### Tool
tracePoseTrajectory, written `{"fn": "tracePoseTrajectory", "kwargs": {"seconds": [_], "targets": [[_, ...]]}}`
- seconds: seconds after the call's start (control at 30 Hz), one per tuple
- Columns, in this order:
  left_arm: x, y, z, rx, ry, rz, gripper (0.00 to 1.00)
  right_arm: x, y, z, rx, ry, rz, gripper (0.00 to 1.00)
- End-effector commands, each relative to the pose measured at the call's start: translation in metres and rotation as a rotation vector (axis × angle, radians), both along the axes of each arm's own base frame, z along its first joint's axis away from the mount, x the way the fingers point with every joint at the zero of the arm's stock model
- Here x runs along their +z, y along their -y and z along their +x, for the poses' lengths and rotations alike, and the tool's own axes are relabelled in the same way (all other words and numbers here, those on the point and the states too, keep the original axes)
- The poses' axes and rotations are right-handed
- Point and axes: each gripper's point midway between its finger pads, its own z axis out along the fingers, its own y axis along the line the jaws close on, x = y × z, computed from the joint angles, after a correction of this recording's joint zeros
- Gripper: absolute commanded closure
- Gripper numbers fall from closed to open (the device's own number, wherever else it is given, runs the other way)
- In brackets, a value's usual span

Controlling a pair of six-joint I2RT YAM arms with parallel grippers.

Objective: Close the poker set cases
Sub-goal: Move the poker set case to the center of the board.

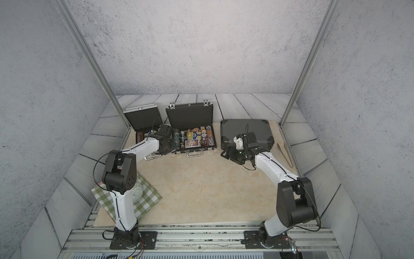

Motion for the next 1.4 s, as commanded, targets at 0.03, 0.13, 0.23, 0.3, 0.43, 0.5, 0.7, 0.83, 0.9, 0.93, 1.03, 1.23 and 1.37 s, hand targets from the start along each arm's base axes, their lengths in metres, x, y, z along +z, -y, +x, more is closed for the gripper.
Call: {"fn": "tracePoseTrajectory", "kwargs": {"seconds": [0.03, 0.13, 0.23, 0.3, 0.43, 0.5, 0.7, 0.83, 0.9, 0.93, 1.03, 1.23, 1.37], "targets": [[-0.003, -0.004, 0.011, -0.035, 0.003, -0.007, 0.7, -0.002, -0.005, -0.002, 0.018, 0.001, 0.011, 0.32], [-0.013, 0.004, 0.012, -0.081, -0.035, -0.037, 0.7, -0.002, -0.008, -0.002, 0.022, -0.001, 0.018, 0.32], [-0.021, 0.006, 0.011, -0.093, -0.054, -0.05, 0.7, -0.001, -0.01, -0.002, 0.023, 0.0, 0.018, 0.32], [-0.026, 0.004, 0.01, -0.092, -0.065, -0.047, 0.71, 0.0, -0.011, -0.002, 0.025, -0.001, 0.021, 0.32], [-0.034, -0.004, 0.002, -0.08, -0.1, -0.023, 0.74, 0.0, -0.011, -0.004, 0.022, -0.004, 0.022, 0.32], [-0.038, -0.007, -0.001, -0.078, -0.111, -0.013, 0.75, 0.001, -0.011, -0.004, 0.021, -0.004, 0.024, 0.32], [-0.057, -0.009, -0.013, -0.097, -0.167, -0.005, 0.8, 0.001, -0.012, -0.006, 0.013, -0.014, 0.035, 0.32], [-0.06, -0.014, -0.02, -0.082, -0.185, -0.001, 0.84, 0.004, -0.012, -0.006, 0.012, -0.008, 0.04, 0.32], [-0.056, -0.018, -0.022, -0.07, -0.166, 0.007, 0.85, 0.005, -0.012, -0.007, 0.012, -0.007, 0.04, 0.32], [-0.054, -0.018, -0.022, -0.069, -0.146, 0.003, 0.85, 0.006, -0.012, -0.007, 0.012, -0.004, 0.039, 0.32], [-0.053, -0.016, -0.019, -0.082, -0.148, -0.005, 0.87, 0.007, -0.012, -0.007, 0.013, -0.002, 0.037, 0.32], [-0.063, -0.01, -0.024, -0.116, -0.196, -0.022, 0.94, 0.01, -0.014, -0.007, 0.017, 0.001, 0.045, 0.32], [-0.059, -0.006, -0.036, -0.154, -0.198, -0.026, 0.99, 0.008, -0.012, -0.008, 0.015, -0.005, 0.035, 0.32]]}}
